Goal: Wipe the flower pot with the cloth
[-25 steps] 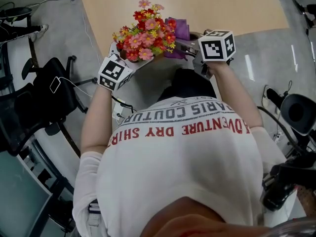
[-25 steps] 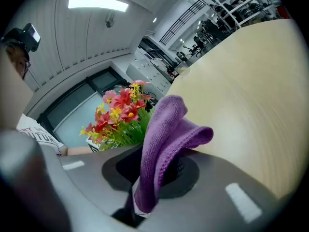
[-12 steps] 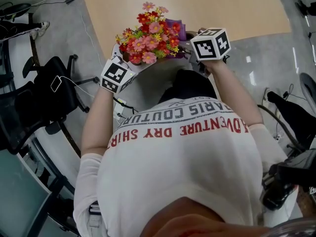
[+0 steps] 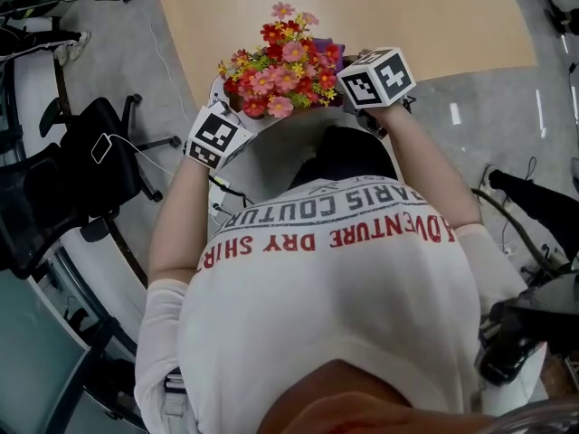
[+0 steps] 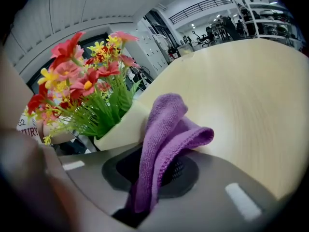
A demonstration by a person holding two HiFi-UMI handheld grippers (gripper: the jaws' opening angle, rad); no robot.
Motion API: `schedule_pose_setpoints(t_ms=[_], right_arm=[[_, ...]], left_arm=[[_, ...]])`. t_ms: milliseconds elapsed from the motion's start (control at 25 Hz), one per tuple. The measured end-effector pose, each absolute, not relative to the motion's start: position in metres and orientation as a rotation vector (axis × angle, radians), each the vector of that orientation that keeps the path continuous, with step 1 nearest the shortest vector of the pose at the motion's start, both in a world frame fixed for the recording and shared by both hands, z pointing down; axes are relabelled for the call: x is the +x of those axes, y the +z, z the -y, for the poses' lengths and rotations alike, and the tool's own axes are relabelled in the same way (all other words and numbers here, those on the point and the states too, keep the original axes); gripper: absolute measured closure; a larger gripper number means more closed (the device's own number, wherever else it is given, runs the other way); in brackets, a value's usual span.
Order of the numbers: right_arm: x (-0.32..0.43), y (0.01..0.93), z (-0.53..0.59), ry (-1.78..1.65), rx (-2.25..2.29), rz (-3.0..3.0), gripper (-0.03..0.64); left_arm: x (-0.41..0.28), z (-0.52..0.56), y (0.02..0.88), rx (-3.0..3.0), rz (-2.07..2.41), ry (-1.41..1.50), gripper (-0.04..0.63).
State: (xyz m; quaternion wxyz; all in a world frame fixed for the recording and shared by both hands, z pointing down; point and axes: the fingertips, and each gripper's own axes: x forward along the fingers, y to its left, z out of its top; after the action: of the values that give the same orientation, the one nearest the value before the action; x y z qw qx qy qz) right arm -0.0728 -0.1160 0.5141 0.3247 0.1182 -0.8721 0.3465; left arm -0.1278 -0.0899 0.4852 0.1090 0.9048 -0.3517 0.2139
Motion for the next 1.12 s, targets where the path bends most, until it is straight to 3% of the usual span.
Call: schedule_pose_setpoints(t_ms=[320,680,1120], right_arm=[[-0.064,0.51,0.122,0.998,0.394,2.315,0.563],[-0.035,0.498,0.122,1.061,0.546,2.378,0.564],[-0.016,0.497,0.117,1.07,0.571,2.41,0.564]], left_arm=[[-0.132,0.09,0.489,2.584,1.078,0.736,0.086],[-0.137,0.069,0.49,2.274,1.491,0.533,0.084],[-0.126,0.085,0.5,1.935,1.834,0.559,0.084]])
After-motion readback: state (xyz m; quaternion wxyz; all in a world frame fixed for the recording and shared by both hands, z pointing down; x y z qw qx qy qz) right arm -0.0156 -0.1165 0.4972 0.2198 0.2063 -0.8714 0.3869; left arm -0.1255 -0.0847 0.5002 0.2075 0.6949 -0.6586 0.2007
